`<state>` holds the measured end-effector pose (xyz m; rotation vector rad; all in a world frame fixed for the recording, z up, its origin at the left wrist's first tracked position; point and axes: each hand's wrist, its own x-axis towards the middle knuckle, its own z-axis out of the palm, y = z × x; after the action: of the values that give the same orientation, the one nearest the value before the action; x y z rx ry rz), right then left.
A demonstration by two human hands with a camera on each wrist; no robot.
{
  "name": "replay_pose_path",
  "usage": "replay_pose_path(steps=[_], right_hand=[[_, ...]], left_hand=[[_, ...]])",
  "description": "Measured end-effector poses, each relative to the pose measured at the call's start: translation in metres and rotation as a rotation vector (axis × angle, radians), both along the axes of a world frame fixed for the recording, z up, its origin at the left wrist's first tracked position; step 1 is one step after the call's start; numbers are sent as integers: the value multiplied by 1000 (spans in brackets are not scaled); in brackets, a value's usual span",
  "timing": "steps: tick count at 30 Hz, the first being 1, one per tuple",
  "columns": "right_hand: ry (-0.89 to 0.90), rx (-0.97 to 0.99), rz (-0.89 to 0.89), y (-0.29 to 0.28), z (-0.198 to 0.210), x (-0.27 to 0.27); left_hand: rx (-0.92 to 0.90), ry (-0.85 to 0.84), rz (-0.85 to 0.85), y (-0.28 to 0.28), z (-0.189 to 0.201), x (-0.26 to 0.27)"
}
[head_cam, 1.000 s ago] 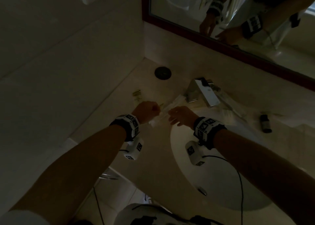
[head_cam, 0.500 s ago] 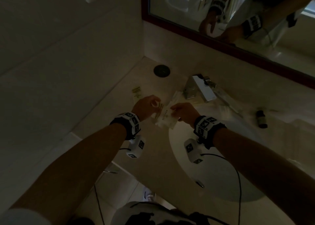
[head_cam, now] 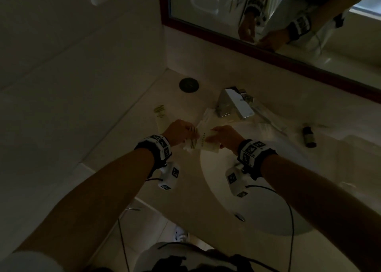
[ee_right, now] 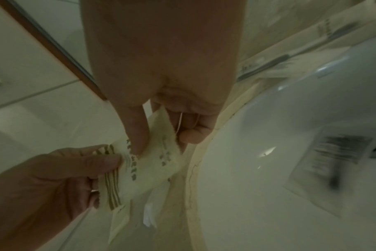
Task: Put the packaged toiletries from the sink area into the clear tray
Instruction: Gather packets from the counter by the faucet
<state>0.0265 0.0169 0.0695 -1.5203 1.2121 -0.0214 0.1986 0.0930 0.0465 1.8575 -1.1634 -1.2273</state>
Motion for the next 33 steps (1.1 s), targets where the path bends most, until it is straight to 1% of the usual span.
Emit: replay_pose_path(steps=[7, 13, 20, 26, 33], right_hand=[[-11, -36, -24, 0, -1, -16], [-17, -58, -26, 3, 6, -51], [-18, -22, -137, 7, 17, -102], [-40, -42, -216, 5, 18, -160], [-18, -109, -324, 4, 23, -235]], left_hand=[[32, 73, 3, -5, 0, -14], [-26, 28, -63, -13, 0, -40], [-22, -6, -120, -28, 5, -82], [-13, 17, -183, -38, 11, -139], [32, 19, -312, -52, 27, -213]])
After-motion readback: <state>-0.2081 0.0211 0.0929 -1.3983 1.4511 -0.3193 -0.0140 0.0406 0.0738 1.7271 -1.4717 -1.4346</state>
